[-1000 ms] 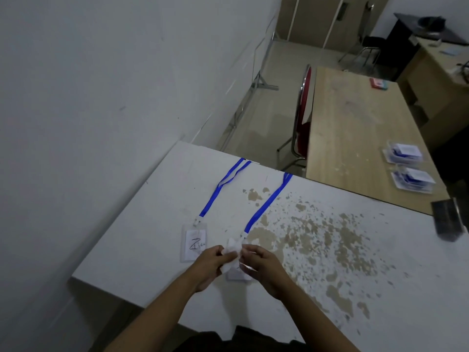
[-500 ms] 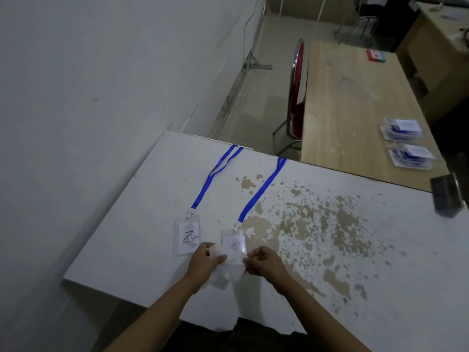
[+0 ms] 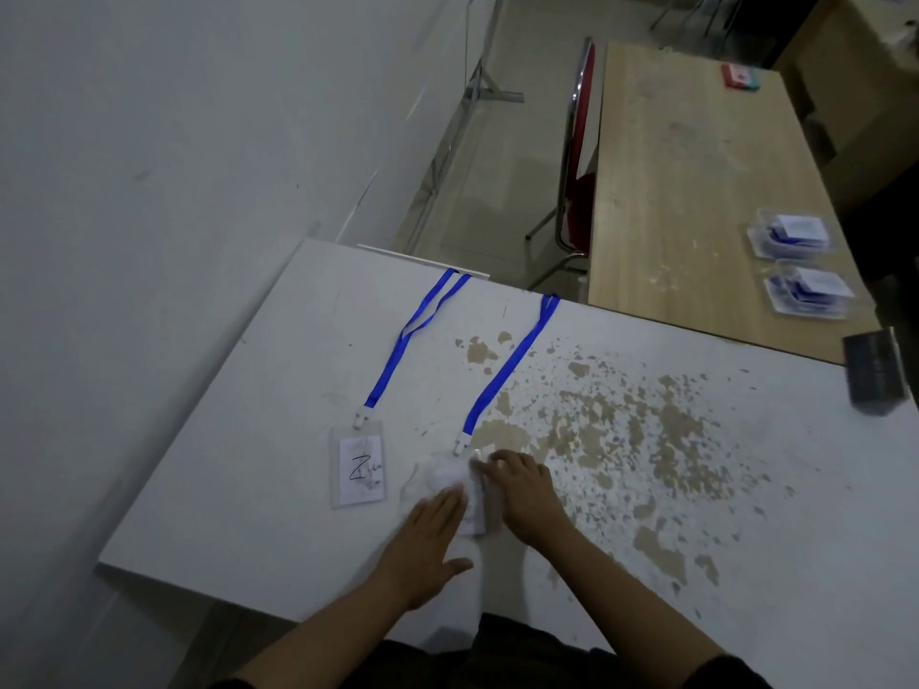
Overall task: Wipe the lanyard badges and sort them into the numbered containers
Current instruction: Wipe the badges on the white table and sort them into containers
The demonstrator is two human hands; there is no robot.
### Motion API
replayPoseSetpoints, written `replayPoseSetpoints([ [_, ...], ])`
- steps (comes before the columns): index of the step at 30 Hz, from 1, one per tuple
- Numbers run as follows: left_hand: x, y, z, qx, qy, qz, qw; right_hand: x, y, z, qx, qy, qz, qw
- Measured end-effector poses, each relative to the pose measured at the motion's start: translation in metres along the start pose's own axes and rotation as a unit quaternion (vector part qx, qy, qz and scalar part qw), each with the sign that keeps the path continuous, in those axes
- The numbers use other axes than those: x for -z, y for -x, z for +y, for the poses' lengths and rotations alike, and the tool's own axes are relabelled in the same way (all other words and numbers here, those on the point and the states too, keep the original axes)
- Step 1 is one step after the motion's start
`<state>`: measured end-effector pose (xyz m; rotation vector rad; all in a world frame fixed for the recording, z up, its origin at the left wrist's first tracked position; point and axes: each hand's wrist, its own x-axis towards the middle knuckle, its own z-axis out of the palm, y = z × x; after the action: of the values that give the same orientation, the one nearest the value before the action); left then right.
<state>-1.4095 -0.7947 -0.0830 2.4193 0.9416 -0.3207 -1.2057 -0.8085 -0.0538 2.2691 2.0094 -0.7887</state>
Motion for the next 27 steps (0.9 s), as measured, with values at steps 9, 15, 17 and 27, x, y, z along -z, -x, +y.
replayPoseSetpoints([
  [9,0.002,-0.007,-0.009,-0.061,0.011,-0.040,0.997,0.008,-0.016,0.011,-0.007,0.001,-0.029,1.000],
  [15,0.009,-0.013,-0.004,-0.066,0.031,-0.024,0.997,0.007,-0.014,0.008,-0.031,-0.021,-0.016,0.999],
  [17,-0.001,-0.001,-0.006,-0.092,0.020,-0.045,0.995,0.007,-0.015,0.008,-0.038,-0.026,-0.013,0.999],
  [27,0.008,-0.010,-0.013,-0.092,0.005,-0.040,0.995,0.008,-0.015,0.011,-0.052,-0.041,-0.038,0.997],
])
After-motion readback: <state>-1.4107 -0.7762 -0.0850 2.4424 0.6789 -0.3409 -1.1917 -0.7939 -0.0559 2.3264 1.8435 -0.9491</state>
